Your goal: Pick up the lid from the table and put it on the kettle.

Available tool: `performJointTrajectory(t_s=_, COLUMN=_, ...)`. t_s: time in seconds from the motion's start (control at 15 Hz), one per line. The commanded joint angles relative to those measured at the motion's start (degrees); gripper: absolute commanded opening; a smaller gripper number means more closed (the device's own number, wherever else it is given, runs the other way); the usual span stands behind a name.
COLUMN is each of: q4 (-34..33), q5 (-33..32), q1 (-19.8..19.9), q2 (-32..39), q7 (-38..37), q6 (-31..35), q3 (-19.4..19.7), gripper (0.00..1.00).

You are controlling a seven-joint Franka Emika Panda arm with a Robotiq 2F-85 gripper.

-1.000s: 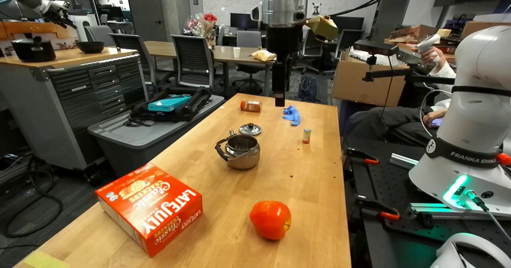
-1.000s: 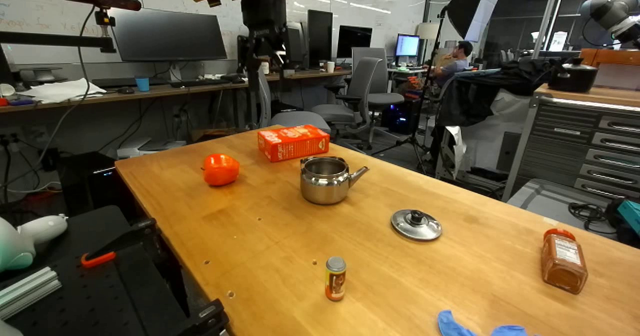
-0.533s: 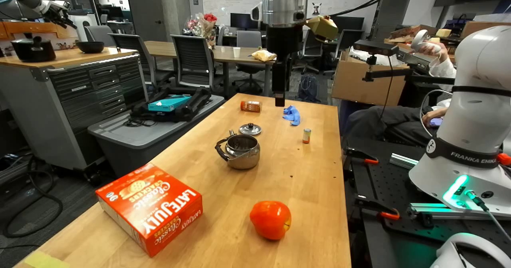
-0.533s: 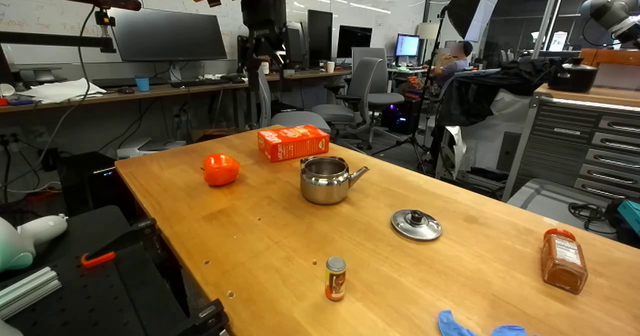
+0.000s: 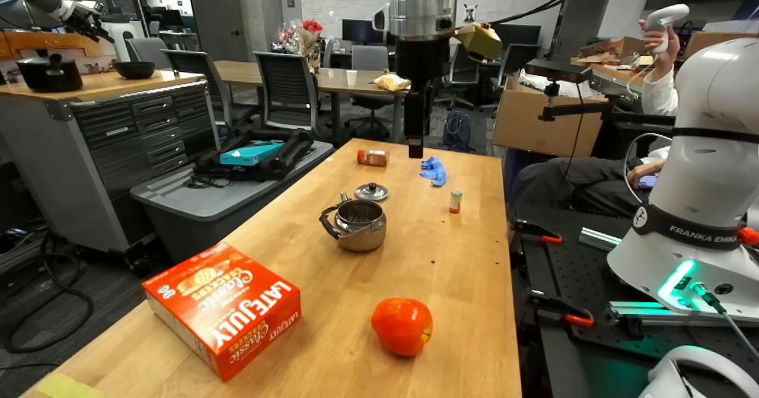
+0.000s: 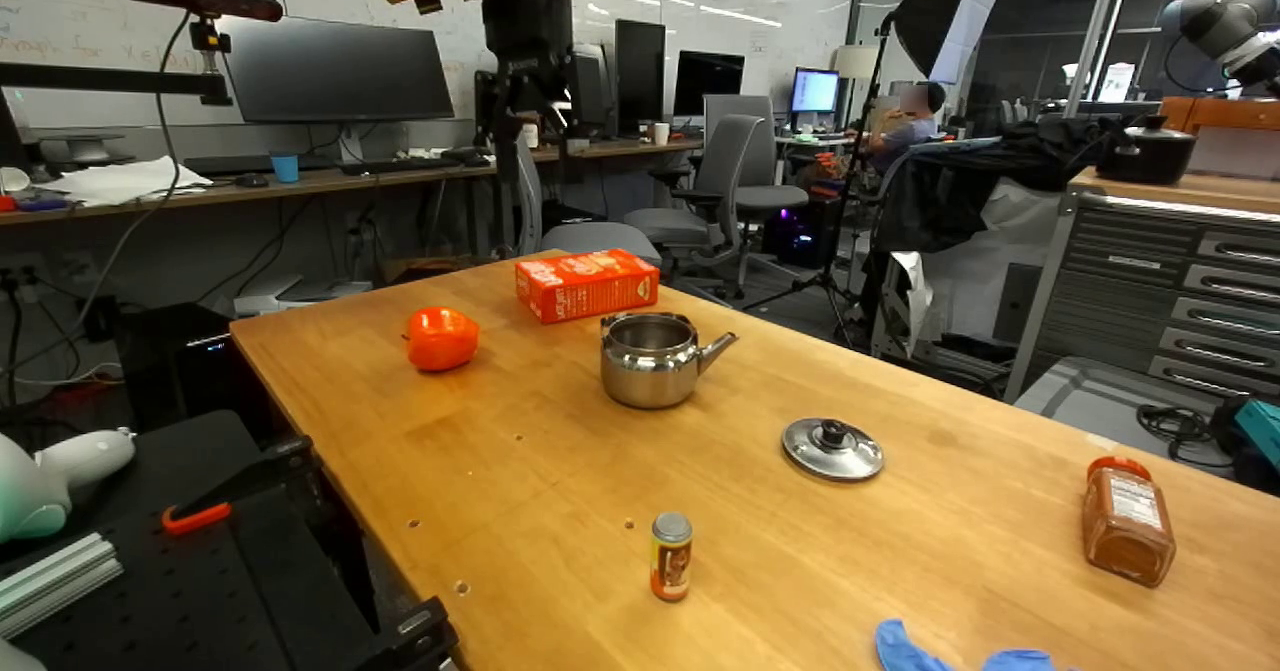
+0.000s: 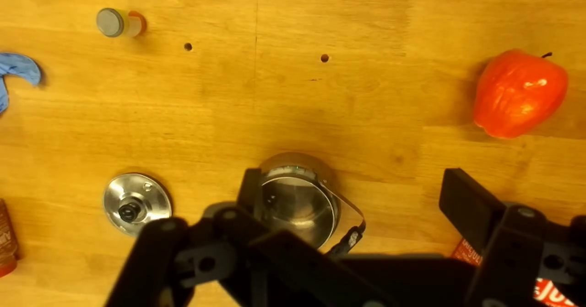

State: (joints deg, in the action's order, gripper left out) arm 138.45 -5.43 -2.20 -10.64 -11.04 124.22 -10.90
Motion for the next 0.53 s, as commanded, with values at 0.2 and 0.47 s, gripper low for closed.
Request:
performJointTrajectory(t_s=0.2, q4=0.51, q5=-1.37, q1=-0.28, q2=0.04, q7=-2.78, q6=5.21, q3=1.89, gripper=1.0)
performJointTrajectory(t_s=0.47, q4=-0.46, q5=-0.97, q1=0.67, q2=0.99, q7=-3.07, q6=7.62, q3=3.81, gripper=1.0)
